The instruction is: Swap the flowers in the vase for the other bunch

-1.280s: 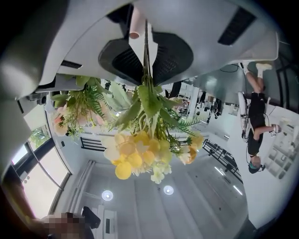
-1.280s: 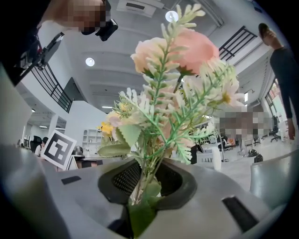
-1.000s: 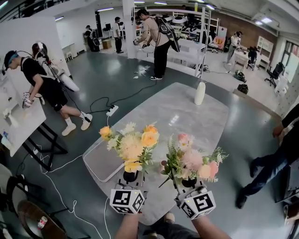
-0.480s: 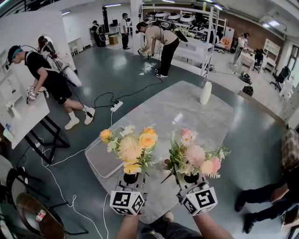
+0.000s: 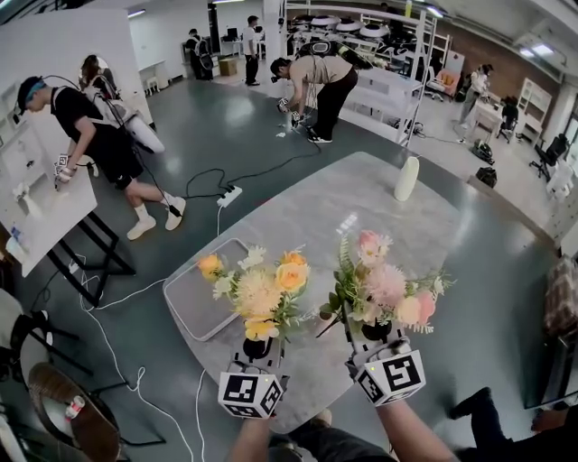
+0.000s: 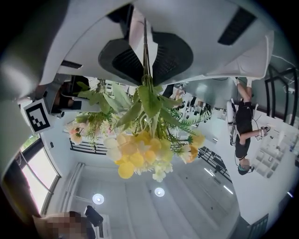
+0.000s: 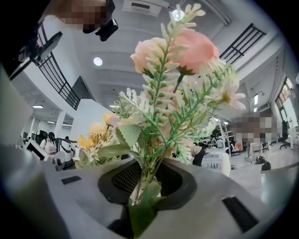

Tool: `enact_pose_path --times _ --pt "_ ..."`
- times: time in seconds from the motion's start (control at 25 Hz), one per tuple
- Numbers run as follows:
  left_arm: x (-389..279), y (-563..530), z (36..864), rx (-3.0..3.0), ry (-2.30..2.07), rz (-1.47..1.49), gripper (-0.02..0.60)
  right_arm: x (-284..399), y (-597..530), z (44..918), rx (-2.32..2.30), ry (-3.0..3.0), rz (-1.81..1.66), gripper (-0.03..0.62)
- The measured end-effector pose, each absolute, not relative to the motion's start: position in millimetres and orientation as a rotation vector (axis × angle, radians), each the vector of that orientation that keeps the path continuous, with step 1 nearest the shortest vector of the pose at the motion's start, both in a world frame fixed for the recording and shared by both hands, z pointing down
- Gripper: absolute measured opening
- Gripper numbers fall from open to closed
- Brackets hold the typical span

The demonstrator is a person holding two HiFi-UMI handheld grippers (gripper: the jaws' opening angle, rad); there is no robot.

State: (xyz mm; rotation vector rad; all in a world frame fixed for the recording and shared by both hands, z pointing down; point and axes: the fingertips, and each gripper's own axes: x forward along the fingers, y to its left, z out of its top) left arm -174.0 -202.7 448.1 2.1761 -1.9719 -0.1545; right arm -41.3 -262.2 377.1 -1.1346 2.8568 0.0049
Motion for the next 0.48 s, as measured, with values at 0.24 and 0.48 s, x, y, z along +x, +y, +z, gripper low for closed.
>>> enact_pose_path --times 0.24,0.48 --pt "-165 -214 453 2.182 -1.958 -0.156 0.072 -44 -279 367 -1.128 2.853 0.048 0.101" --pt "-164 -225 461 2.187 -1.941 -0.154 0.072 -46 -294 364 -1.129 2.825 0.047 0.101"
